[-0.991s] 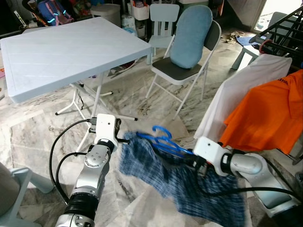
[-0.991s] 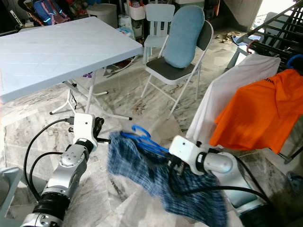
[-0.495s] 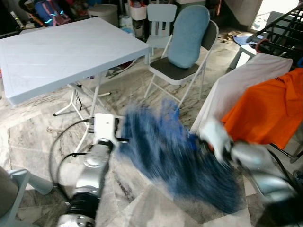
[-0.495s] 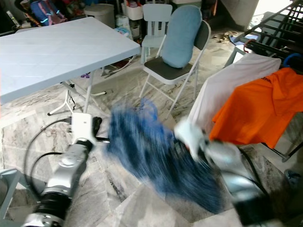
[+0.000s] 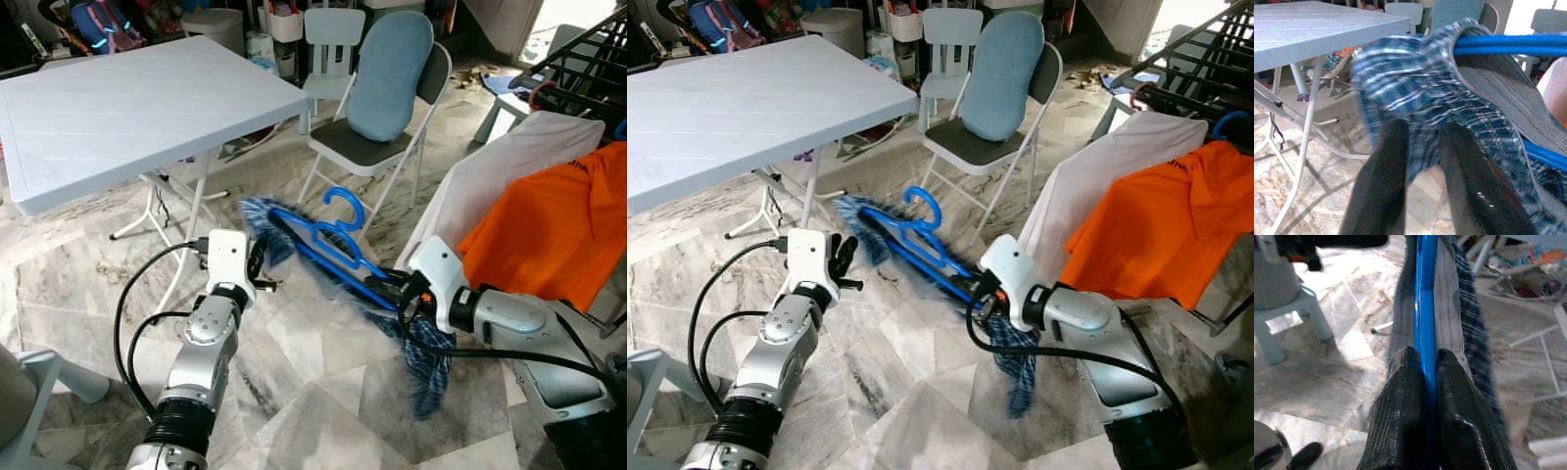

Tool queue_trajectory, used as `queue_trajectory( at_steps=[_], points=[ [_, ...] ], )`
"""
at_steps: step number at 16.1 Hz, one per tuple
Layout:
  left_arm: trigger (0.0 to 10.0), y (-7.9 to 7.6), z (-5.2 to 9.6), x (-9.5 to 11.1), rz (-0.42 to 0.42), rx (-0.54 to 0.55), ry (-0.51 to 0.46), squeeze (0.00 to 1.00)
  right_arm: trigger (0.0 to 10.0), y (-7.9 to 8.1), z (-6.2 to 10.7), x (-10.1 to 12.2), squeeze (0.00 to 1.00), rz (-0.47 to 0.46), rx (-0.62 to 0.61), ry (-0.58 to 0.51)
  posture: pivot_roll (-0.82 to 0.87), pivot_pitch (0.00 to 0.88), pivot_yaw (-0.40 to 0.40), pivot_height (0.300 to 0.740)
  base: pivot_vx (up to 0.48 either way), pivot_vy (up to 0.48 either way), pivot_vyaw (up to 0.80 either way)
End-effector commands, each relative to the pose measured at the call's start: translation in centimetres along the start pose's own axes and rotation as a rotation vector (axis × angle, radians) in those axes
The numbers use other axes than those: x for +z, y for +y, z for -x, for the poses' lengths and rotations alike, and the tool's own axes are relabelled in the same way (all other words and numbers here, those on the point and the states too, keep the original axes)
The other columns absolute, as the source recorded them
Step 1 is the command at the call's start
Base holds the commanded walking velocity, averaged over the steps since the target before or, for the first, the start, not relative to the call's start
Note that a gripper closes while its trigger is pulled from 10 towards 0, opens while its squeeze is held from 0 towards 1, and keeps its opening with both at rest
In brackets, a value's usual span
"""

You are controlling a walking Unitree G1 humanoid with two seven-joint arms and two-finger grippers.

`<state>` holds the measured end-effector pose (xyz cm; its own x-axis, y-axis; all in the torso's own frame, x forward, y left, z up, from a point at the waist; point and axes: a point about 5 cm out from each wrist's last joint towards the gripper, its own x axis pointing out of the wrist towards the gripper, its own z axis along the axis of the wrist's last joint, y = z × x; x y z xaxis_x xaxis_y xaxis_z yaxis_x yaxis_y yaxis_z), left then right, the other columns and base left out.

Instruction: Hang hanger

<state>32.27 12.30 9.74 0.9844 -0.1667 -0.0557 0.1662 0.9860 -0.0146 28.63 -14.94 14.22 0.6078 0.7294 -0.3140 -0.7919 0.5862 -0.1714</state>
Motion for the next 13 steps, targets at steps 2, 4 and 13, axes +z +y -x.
queue_trajectory(
  at_steps=[2,4,13],
  points=[
    [10.0,0.1,-0.4,0.6,-0.009,0.005,-0.018,1.00,10.0,0.6,0.0,0.9,0.00,0.015,0.038,-0.026,-0.23,0.000,0.002,0.740,0.000,0.000,0.00],
    [10.0,0.1,-0.4,0.5,-0.012,0.009,-0.015,1.00,10.0,1.2,0.1,1.0,0.00,0.008,0.085,-0.026,-0.23,0.000,0.000,0.740,0.000,0.000,0.00],
    [0.4,0.5,-0.5,0.0,-0.048,0.024,0.018,0.00,10.0,2.6,0.3,0.6,0.00,-0.009,0.185,0.003,-0.23,0.000,0.000,0.740,0.000,0.000,0.00]
  ],
)
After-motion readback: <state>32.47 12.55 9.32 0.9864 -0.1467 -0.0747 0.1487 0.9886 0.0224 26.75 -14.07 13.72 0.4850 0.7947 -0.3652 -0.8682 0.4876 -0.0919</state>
